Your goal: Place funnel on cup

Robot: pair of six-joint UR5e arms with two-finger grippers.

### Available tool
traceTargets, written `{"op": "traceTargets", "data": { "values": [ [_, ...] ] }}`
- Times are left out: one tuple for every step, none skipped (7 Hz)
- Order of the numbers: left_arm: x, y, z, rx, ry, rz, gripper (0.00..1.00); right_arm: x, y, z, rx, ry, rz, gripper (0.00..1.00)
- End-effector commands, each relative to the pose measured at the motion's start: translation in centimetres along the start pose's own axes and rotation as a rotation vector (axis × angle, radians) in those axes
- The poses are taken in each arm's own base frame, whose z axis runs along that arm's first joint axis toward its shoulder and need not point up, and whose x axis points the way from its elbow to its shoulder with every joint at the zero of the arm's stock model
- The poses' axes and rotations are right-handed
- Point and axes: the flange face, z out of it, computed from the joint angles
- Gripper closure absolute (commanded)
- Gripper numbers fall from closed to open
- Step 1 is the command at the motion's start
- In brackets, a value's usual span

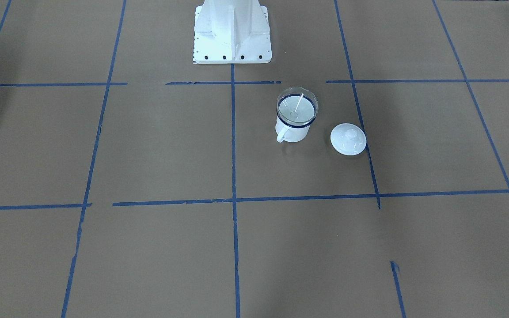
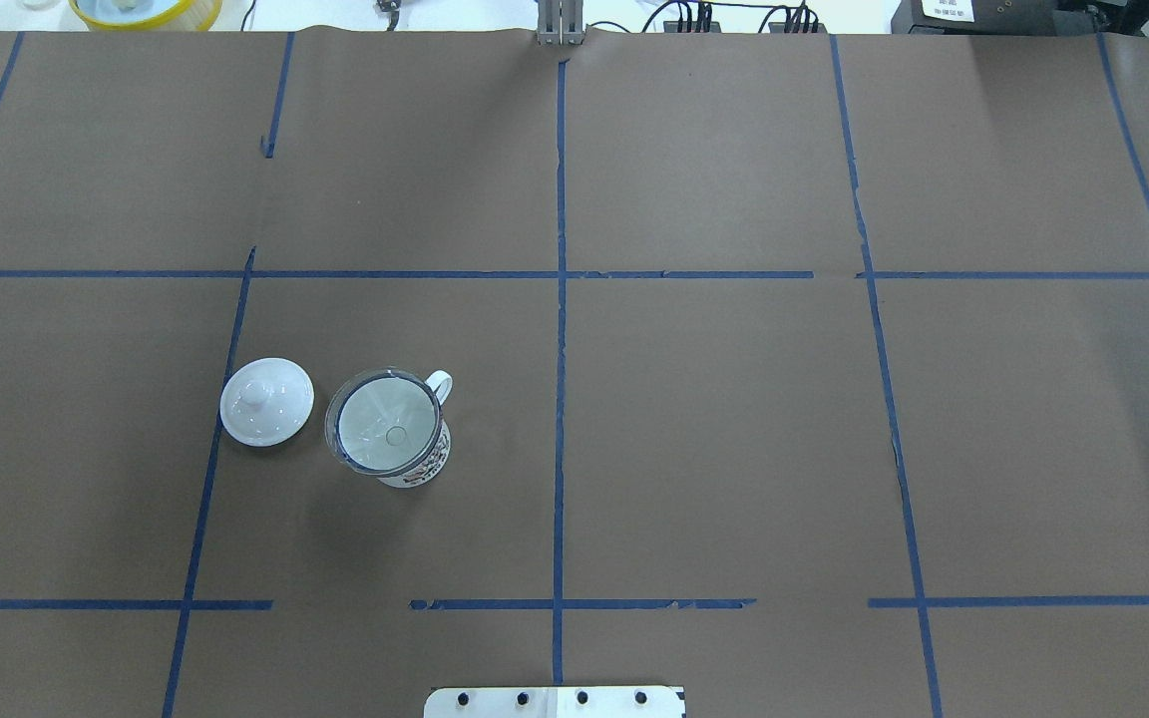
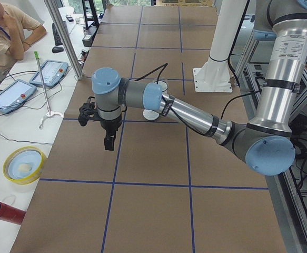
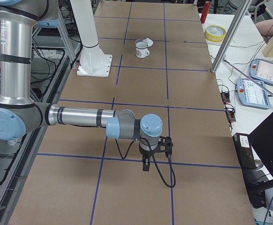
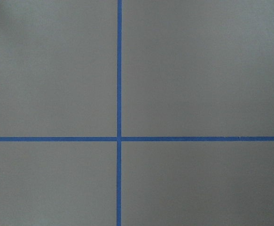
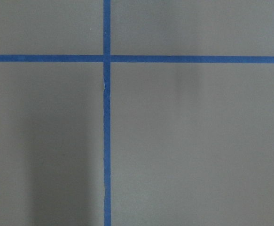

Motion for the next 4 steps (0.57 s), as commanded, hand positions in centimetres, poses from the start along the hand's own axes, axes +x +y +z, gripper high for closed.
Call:
{"op": "traceTargets", "data": {
  "values": [
    [-0.8,-0.6,1.0,-0.002,0.005,0.003,0.0,0.0,0.0,0.0,0.0,0.0,0.0,0.0],
    [-1.7,-0.3,2.3,-0.036,0.04,-0.03,0.0,0.0,0.0,0.0,0.0,0.0,0.0,0.0],
    [-3.9,0.6,5.0,-0.088,0.099,-0.086,0.0,0.0,0.0,0.0,0.0,0.0,0.0,0.0],
    [-3.9,0.3,5.0,-0.088,0.095,-0.08,0.0,0.0,0.0,0.0,0.0,0.0,0.0,0.0]
  ]
}}
